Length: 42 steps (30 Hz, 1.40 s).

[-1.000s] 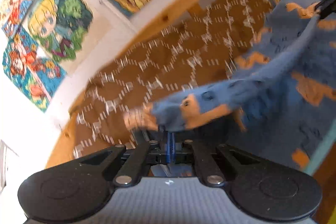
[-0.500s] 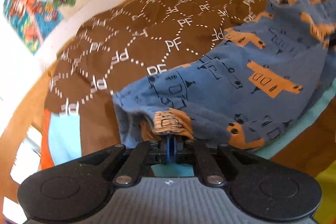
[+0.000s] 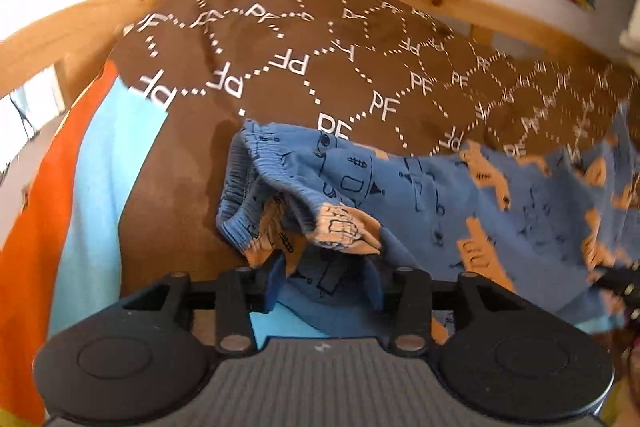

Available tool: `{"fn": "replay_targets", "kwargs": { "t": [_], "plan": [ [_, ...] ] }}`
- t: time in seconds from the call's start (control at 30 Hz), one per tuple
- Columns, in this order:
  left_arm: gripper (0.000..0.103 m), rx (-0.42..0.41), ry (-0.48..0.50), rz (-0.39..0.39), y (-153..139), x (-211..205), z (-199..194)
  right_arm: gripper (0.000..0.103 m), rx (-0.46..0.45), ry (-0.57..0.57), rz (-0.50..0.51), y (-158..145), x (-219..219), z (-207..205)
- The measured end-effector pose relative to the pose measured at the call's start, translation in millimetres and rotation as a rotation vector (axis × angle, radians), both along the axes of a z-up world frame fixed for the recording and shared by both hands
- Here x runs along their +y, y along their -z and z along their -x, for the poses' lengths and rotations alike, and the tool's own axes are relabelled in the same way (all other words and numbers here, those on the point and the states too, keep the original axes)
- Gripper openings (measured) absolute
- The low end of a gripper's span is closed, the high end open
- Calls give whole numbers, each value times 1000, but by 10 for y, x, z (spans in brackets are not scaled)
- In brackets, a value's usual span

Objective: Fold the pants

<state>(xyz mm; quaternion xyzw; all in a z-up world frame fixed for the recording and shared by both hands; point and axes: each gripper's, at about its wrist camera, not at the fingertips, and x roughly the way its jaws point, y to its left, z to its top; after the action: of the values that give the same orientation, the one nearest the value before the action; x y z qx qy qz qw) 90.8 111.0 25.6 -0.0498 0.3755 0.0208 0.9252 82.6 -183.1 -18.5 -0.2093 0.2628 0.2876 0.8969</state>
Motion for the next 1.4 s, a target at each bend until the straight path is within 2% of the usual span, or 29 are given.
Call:
{"fn": "replay_targets", "kwargs": {
  "t": [0.1,0.23,0.43,0.53,0.6,0.63,0.7,0.73,0.77,0.9,1.0,1.17,1.27,1.4],
  "plan": [
    [56,-13,-19,51,-56,55,25,3,6,1,-5,13,-10,-16],
    [57,-18,-32,89,-62,65,-2,3,11,-3,-8,23,-10,-25],
    [57,-30,-41,192,-68,104,-12,5,17,-2,-4,25,-1,-24],
    [66,-32,-28,210,-69,83,-21,5,20,-2,-5,29,-2,-29],
    [66,-36,-30,212,-61,64,-32,6,22,-3,-5,33,0,-34],
    [64,-32,-36,200,-50,51,-46,6,23,-4,-5,33,2,-34],
    [39,-11,-52,155,-17,29,-78,6,24,-6,-4,35,0,-36],
    [19,24,-72,114,13,11,-125,6,24,-7,-3,37,-1,-35],
    [16,45,-90,90,33,3,-152,6,23,-6,-2,41,-1,-34],
    [11,33,-141,87,23,-4,-137,6,16,-4,0,62,3,-32],
    [10,0,-129,5,-77,-90,-100,0,-4,-10,7,63,14,-16],
    [10,-30,-135,-68,-226,-55,-107,0,-55,-63,29,-23,88,96],
    [10,4,-153,-106,-158,35,-164,0,-68,-110,63,-59,159,198],
    [10,9,-145,-139,-48,19,-167,0,-36,-137,127,103,279,223]
  ]
}}
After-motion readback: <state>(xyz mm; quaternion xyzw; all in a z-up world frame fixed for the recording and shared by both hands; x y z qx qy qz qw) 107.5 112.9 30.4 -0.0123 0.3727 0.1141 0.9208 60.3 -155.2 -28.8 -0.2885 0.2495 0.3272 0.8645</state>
